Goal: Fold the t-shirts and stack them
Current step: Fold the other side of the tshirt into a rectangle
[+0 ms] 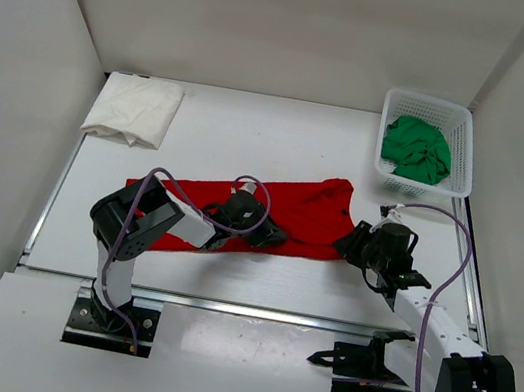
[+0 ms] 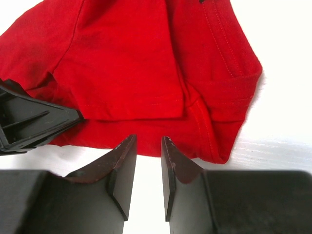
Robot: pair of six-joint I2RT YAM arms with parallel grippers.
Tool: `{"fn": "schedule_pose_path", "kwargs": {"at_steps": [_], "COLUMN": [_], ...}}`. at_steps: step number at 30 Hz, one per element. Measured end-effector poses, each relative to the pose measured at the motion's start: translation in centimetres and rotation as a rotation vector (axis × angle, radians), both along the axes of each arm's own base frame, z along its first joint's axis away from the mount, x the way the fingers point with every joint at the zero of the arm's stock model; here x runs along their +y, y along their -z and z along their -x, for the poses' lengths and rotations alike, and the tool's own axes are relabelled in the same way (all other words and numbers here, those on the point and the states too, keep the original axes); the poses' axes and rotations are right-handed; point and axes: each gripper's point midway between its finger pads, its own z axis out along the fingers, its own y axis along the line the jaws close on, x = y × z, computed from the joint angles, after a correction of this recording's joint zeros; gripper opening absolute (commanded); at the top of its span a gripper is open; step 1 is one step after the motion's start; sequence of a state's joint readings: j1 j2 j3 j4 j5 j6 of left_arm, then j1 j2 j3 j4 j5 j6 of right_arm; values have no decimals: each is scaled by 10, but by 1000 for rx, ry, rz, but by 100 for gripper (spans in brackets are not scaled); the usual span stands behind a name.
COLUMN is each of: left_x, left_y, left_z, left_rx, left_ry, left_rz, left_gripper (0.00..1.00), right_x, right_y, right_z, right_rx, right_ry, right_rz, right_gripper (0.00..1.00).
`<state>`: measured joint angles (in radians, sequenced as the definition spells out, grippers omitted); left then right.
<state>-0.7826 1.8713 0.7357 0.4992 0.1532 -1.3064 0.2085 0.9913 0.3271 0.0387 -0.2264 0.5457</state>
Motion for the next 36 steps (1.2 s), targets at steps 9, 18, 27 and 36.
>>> {"fn": "schedule_pose_path", "kwargs": {"at_steps": [9,18,27,36], "left_x": [8,9,6,9], "left_y": [2,5,-3,-44], "left_z": [-1,-3,-12,-13], "left_rx": [-1,2,-22,-101], "left_ry": [-23,-30,-41,-38], "left_rz": [-6,-17,-22,17], "left_gripper": [32,13,0,0], "right_x": [1,2,4,4], "right_y": [1,-1,-3,-3], "right_z": [1,1,1,2], "right_rx": [-2,-11,-21,-23], "right_ry": [-4,-11,-18,-20], "right_rz": [-4,-11,-16,-15], "right_gripper": [25,25,25,25]}}
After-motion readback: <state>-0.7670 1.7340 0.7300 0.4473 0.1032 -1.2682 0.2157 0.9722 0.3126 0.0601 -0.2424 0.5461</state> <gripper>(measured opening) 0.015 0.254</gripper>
